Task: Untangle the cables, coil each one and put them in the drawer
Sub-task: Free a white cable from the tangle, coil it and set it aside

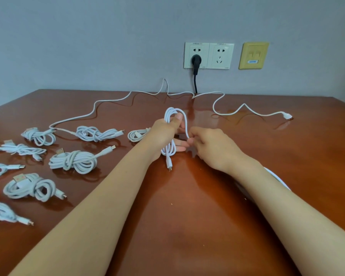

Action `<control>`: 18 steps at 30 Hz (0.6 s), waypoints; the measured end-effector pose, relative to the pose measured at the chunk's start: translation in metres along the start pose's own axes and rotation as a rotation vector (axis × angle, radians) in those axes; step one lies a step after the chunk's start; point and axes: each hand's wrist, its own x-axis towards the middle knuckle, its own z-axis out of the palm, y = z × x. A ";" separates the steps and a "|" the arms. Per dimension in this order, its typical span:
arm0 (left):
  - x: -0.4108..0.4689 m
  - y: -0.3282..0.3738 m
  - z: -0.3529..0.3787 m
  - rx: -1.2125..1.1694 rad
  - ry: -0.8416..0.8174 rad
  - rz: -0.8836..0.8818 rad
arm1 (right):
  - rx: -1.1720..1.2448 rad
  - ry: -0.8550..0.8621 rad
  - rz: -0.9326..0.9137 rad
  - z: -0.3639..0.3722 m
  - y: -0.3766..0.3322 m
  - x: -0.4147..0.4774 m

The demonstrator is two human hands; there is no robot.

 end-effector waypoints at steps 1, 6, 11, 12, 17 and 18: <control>0.000 0.001 0.000 -0.038 -0.012 -0.004 | -0.013 0.021 0.001 0.000 0.001 0.000; 0.001 0.000 0.004 -0.105 -0.130 0.011 | -0.021 0.089 0.001 -0.003 0.002 -0.002; -0.004 0.005 0.013 -0.261 -0.084 -0.043 | -0.061 0.115 0.005 -0.007 -0.003 -0.003; -0.004 0.005 0.015 -0.302 -0.075 -0.061 | -0.075 0.119 0.007 -0.009 -0.004 -0.004; -0.004 0.007 0.014 -0.388 -0.163 -0.067 | -0.033 0.088 0.010 -0.006 -0.009 -0.003; -0.005 0.007 0.013 -0.391 -0.191 -0.052 | -0.001 0.084 0.009 -0.005 -0.008 -0.002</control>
